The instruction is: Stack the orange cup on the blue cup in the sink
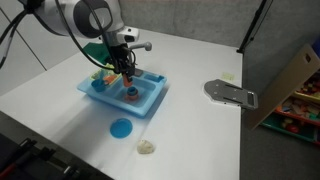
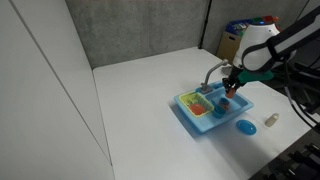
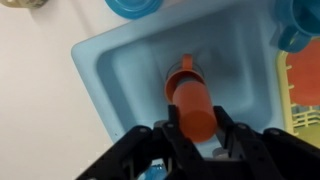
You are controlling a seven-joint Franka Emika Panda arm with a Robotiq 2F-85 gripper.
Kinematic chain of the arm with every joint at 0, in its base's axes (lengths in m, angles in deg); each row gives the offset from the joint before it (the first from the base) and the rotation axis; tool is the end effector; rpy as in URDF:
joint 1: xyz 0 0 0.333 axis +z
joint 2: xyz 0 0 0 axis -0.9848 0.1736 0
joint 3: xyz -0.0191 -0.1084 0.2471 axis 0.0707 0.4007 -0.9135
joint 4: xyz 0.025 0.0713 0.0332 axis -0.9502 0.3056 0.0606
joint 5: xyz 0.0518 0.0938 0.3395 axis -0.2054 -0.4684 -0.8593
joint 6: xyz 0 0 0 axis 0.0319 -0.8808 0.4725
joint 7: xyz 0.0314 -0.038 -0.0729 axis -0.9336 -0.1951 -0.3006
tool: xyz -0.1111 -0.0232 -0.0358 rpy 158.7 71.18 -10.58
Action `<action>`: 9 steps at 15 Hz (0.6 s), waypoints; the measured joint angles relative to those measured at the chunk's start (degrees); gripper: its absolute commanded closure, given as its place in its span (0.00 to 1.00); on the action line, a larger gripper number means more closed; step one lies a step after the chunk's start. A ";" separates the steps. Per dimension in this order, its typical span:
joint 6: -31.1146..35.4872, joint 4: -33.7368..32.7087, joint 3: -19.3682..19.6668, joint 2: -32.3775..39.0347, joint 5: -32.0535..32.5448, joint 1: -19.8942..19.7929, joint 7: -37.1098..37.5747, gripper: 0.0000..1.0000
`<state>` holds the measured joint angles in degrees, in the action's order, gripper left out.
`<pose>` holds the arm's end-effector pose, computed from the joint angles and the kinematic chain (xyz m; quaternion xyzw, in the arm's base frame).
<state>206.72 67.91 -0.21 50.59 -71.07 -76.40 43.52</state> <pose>0.5328 -0.0459 0.1689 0.9806 -0.1903 0.0139 0.0454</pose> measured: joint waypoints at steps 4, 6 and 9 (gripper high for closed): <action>0.14 -2.94 -0.04 2.95 0.00 0.13 -0.14 0.86; 0.14 -4.22 -0.04 4.23 0.00 0.13 -0.32 0.86; 0.14 -5.73 -0.05 5.81 0.00 0.13 -0.72 0.86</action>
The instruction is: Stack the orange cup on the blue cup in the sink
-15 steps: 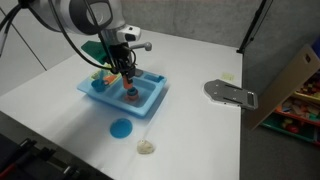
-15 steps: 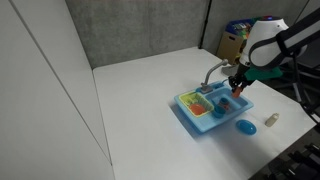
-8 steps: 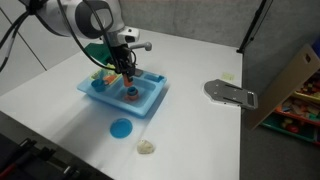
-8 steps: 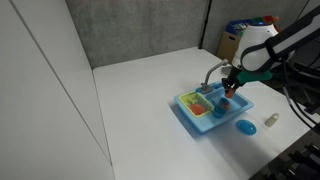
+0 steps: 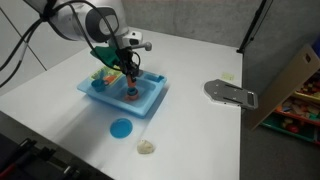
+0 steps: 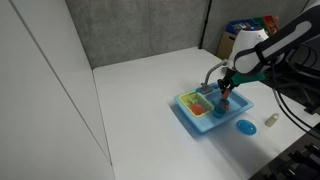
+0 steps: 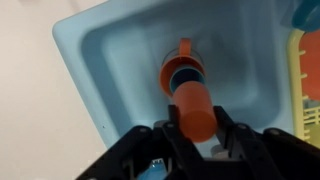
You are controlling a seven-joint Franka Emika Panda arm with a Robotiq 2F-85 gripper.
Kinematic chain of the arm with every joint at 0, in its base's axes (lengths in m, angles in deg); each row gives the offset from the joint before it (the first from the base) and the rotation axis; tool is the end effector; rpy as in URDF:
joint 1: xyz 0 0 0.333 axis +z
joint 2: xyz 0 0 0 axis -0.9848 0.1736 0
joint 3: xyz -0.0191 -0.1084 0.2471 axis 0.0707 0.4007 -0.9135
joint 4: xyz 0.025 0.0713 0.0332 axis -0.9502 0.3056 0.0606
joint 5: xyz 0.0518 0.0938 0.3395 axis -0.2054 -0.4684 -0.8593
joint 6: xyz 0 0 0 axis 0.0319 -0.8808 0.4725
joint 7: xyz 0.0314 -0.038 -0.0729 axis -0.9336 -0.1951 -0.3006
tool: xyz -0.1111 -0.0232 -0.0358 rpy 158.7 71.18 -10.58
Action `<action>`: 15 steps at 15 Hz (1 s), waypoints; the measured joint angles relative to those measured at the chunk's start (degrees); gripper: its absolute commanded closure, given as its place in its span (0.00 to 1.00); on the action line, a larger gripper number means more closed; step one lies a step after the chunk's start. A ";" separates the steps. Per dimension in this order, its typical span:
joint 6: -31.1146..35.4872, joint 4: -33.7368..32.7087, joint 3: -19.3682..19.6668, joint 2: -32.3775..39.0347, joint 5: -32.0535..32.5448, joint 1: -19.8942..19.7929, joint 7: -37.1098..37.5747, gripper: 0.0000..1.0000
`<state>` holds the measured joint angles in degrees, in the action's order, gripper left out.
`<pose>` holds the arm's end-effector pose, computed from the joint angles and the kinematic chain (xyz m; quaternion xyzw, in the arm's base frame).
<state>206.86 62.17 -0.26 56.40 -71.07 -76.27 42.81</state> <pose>0.5528 -0.0452 0.1484 0.9824 -0.1791 0.0155 0.0514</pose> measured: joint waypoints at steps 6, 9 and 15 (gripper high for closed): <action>0.00 -2.03 -0.02 2.32 0.00 0.00 -0.19 0.86; 0.00 -2.49 -0.04 3.01 0.00 0.00 -0.35 0.86; -0.37 -2.53 -0.12 3.19 0.00 0.00 -0.72 0.86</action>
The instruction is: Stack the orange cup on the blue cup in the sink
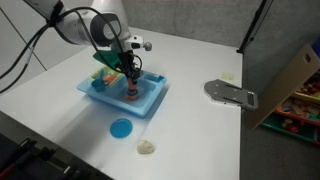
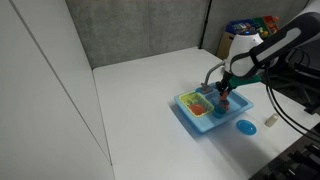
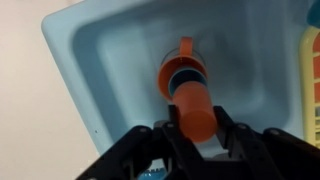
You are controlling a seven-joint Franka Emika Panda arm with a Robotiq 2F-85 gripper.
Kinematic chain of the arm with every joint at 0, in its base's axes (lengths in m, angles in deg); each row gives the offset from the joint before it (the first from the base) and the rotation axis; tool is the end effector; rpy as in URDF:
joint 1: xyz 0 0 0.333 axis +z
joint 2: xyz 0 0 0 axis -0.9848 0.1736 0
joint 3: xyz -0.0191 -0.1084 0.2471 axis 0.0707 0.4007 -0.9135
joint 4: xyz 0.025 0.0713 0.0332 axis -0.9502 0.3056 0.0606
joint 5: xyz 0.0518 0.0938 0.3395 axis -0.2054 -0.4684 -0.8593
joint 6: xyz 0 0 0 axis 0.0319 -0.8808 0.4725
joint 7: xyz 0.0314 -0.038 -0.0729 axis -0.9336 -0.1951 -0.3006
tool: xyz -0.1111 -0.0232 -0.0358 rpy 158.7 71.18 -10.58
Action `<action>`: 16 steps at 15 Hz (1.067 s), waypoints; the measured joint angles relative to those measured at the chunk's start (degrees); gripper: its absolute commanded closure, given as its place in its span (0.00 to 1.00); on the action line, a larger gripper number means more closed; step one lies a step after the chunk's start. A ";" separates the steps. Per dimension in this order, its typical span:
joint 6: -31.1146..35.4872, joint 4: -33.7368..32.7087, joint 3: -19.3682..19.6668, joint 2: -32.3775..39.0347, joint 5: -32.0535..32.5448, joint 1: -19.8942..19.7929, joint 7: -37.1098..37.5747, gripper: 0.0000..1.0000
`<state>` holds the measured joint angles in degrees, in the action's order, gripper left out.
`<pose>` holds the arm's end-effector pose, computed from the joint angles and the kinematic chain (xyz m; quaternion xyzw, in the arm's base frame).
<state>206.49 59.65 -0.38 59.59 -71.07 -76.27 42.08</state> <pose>0.5578 -0.0445 0.1319 0.9839 -0.1701 0.0067 0.0554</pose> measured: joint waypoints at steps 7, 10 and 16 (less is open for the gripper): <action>-0.93 0.00 0.00 0.00 0.00 0.00 -0.18 0.86; -1.19 0.00 0.00 0.00 0.00 0.00 -0.20 0.86; -2.46 0.01 0.00 0.00 0.00 0.00 -0.20 0.86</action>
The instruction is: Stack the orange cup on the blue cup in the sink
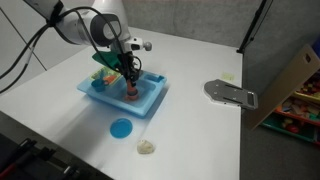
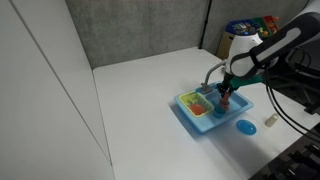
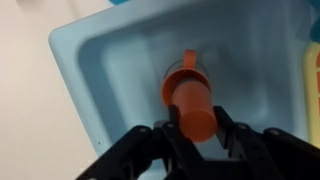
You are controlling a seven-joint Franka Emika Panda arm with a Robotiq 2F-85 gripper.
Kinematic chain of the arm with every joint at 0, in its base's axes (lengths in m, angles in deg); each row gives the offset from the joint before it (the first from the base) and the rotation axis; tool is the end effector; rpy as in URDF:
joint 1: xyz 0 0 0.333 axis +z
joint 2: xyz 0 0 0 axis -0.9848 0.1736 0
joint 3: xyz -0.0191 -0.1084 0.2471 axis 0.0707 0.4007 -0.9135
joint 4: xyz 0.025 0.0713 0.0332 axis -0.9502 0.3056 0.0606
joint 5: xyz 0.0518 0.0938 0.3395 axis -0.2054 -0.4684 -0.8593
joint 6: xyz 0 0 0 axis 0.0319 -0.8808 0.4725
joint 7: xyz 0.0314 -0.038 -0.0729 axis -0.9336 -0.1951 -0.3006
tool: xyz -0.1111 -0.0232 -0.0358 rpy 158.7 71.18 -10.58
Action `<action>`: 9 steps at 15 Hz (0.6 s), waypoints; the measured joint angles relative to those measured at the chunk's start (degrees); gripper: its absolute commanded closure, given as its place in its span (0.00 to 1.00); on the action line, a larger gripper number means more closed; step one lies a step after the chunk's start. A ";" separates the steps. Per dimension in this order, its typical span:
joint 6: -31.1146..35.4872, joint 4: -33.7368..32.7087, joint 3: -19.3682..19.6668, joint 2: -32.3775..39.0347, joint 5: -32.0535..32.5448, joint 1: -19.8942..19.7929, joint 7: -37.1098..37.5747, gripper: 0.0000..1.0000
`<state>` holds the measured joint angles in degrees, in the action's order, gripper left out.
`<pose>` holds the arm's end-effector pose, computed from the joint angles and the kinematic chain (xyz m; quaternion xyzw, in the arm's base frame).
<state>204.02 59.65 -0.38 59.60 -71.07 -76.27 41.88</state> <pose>0.5525 -0.0449 0.1282 0.9837 -0.1695 -0.0147 0.0590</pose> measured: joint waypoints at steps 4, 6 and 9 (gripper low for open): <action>-0.62 0.00 0.03 0.02 0.00 0.00 0.00 0.86; -0.62 0.00 0.09 0.06 0.00 0.00 0.00 0.86; -0.57 0.00 0.13 0.11 0.00 0.00 0.00 0.86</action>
<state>203.45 59.65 -0.25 59.70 -71.07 -76.27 41.88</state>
